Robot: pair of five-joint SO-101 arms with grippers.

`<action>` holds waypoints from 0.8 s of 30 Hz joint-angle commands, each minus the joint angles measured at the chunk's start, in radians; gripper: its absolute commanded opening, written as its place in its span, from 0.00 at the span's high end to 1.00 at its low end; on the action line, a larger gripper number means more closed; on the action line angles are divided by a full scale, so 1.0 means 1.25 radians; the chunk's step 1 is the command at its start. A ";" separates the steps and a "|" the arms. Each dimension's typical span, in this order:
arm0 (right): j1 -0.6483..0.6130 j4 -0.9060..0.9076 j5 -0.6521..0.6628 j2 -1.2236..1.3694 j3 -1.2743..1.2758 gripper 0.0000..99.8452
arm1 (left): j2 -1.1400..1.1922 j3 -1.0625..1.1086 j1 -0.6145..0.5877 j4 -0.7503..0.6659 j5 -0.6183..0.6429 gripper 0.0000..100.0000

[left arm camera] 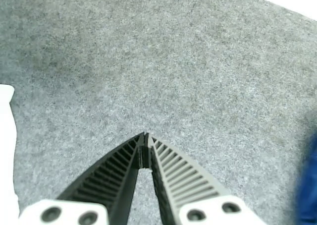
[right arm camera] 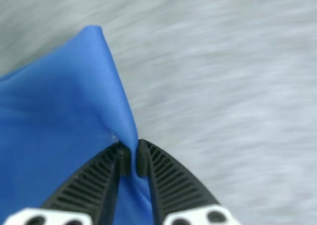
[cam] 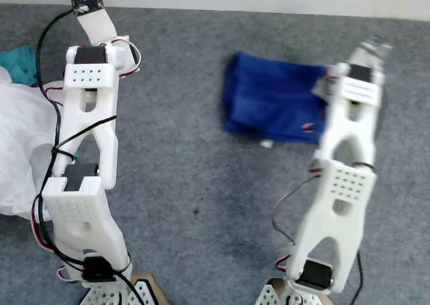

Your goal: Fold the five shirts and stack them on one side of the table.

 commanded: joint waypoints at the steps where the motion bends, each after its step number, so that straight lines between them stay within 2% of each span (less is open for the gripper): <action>1: 0.138 -0.002 0.010 -0.034 -0.047 0.99 | -0.050 0.006 0.028 -0.002 0.011 0.99; 17: 0.578 0.109 0.004 -0.033 -0.057 0.99 | -0.051 0.132 0.150 -0.002 0.010 0.99; 21: 0.652 0.175 0.012 -0.039 -0.058 0.99 | -0.058 0.155 0.174 0.002 0.010 0.99; 24: 0.684 0.218 0.069 -0.041 -0.060 0.99 | -0.058 0.158 0.174 0.002 0.010 0.99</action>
